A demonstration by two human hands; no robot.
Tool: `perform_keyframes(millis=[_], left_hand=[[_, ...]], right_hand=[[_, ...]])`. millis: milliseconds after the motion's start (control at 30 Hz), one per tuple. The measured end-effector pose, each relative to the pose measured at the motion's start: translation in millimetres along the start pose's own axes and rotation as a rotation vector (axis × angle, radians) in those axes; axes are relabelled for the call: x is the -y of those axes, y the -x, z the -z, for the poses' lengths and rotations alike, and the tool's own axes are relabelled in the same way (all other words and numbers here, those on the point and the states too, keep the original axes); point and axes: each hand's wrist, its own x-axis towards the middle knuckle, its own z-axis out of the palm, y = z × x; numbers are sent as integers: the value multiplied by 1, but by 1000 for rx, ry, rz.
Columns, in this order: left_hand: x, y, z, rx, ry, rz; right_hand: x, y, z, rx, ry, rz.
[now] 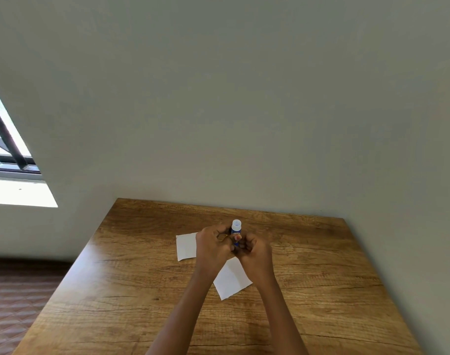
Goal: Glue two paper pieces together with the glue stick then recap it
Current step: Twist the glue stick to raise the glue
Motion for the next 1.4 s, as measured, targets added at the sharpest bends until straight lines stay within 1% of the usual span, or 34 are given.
perform_keyframes(millis=[67,133,300,400,533,667,733,800,867,1000,1067,1133,1233,1400], left_hand=[[1,0,1,-21,0,10],[2,0,2,-30,7,12],[0,0,1,-2,11,-6],[0,0,0,-7,3,-13],[-2,-1,0,1,22,-14],[1,-1,-1,-21,23,-2],[4,-2,0,-38,15,14],[6,-3,1,-43,10,20],[4,-3,2,-47,14,22],[0,-1,1,-30,11,0],[-2,-2,1,-18,10,-3],[-1,-3,1,-20,5,-1],[0,-3,1,-32,-2,-7],[0,-3,2,-49,35,20]], right_hand=[[1,0,1,41,24,4],[2,1,0,29,46,26],[5,4,-5,-133,61,50],[4,4,-6,-172,27,13],[2,0,-4,-122,32,-1],[0,-4,-5,-10,153,34],[0,-3,-6,5,187,50],[1,-1,-7,-2,163,55],[4,1,-8,-29,116,42],[5,3,-14,-200,106,49],[3,3,-16,-243,62,39],[1,2,-15,-234,22,28],[-1,0,-13,-197,37,39],[-2,-3,-7,-27,143,63]])
